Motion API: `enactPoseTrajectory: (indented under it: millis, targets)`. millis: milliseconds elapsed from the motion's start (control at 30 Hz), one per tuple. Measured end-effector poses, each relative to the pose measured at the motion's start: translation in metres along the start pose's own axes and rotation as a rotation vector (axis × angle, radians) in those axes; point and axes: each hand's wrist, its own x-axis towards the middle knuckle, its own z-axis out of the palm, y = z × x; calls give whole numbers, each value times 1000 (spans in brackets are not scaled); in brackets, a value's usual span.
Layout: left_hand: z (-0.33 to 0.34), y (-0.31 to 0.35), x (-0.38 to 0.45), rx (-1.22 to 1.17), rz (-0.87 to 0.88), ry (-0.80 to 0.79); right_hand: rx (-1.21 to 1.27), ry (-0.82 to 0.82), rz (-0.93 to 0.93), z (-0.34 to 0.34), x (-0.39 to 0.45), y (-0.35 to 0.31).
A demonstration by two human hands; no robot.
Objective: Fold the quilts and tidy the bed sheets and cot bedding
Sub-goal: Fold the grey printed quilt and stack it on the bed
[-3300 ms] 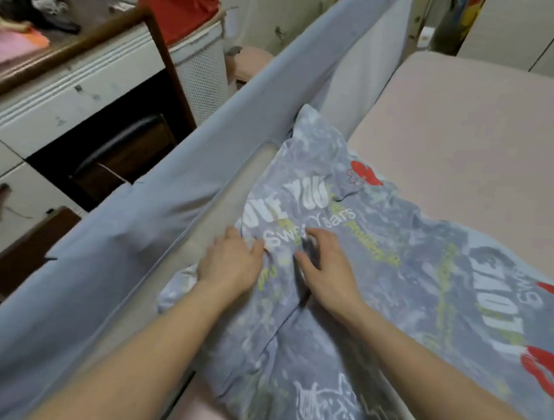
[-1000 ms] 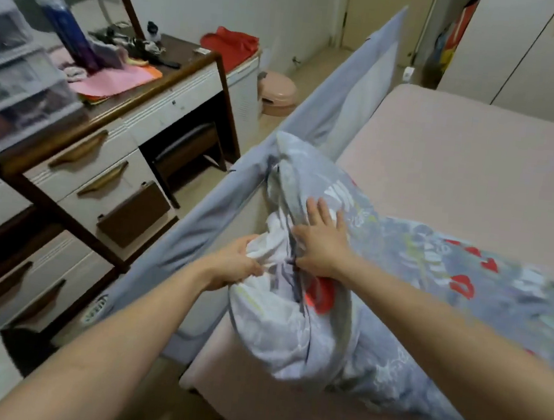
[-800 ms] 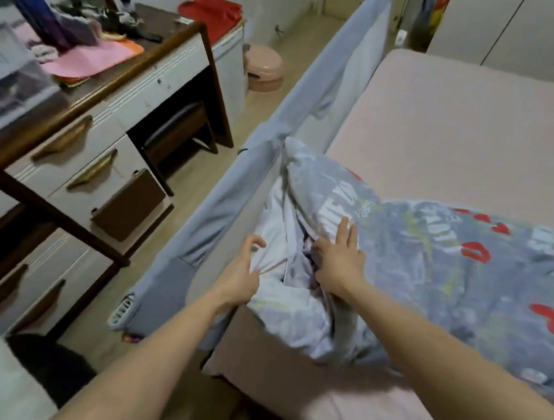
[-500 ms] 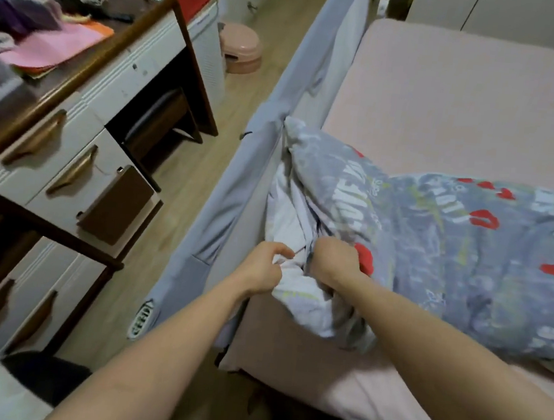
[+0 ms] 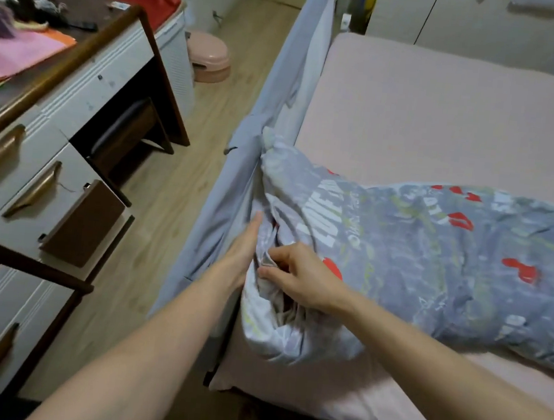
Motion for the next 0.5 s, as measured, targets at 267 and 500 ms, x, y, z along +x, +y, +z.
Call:
enactPoseTrajectory:
  millis: [267,500]
  targets:
    - [39,7,9,630,302,-34,-474,382,332,-78,43,52]
    - [64,4,4,737,284,-187,-420,288,439,-117,83,92]
